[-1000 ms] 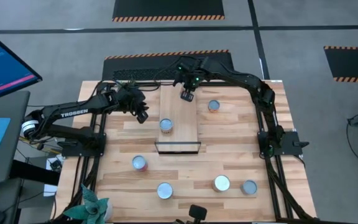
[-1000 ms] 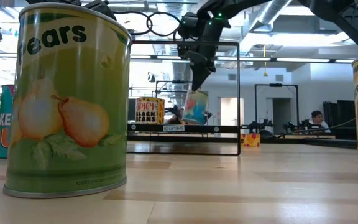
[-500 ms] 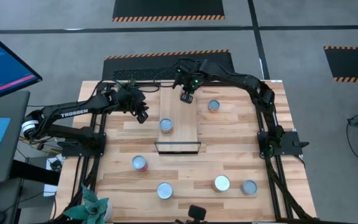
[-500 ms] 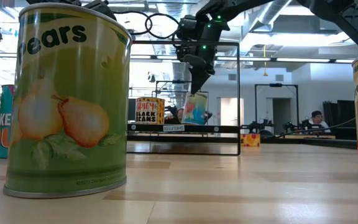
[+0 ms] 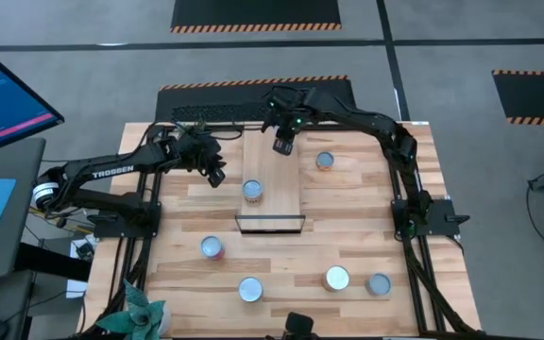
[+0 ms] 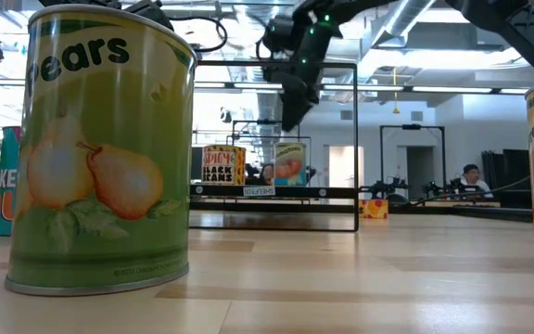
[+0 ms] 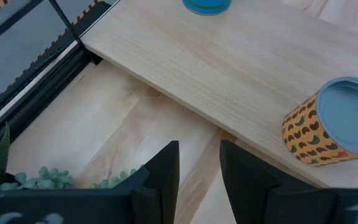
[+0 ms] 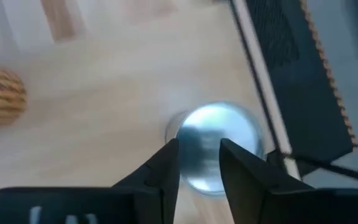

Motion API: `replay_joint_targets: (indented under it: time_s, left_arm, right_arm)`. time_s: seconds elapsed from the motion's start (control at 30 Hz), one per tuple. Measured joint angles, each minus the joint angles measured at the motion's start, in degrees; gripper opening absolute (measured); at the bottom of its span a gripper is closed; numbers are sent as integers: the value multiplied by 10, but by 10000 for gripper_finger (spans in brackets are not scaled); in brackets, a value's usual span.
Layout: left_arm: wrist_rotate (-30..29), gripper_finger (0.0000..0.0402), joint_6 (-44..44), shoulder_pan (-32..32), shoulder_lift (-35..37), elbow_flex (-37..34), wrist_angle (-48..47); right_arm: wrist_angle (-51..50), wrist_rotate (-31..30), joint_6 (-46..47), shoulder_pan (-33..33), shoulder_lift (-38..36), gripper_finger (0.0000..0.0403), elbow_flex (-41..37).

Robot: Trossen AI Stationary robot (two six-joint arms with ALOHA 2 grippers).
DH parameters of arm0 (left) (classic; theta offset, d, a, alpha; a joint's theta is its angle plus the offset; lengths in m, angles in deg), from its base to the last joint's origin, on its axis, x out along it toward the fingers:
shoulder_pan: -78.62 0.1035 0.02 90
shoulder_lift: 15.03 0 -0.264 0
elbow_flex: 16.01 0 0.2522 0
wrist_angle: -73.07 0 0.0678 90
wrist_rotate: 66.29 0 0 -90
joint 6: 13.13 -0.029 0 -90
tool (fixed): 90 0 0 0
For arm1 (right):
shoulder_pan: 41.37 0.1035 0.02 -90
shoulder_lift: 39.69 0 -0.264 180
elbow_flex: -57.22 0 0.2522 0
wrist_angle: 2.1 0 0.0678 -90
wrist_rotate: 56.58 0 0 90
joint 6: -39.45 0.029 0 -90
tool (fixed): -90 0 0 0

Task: Pick and place cans onto a shelf
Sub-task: Put the canned tomatoes on the shelf

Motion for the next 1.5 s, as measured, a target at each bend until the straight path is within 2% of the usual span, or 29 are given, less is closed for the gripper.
replay_joint_targets:
  time_s: [0.17,0.33,0.7,1.03,1.33,1.5]
  left_arm:
    - [7,103,3,0,0,0,0]
    - [12,103,3,0,0,0,0]
    - [12,103,2,0,0,0,-5]
    - [14,103,1,0,0,0,-4]
    - [14,103,-2,0,0,0,-4]
    - [14,103,-2,0,0,0,-5]
  right_arm:
    - [-87,2,27,-1,-1,144,64]
    - [-173,3,52,-11,-1,131,58]
    - [-106,-1,17,-30,2,116,-66]
    - [-26,-14,7,-31,-1,116,-69]
    - [28,26,-5,-2,-1,116,-69]
    - [-3,5,5,5,-1,116,-60]
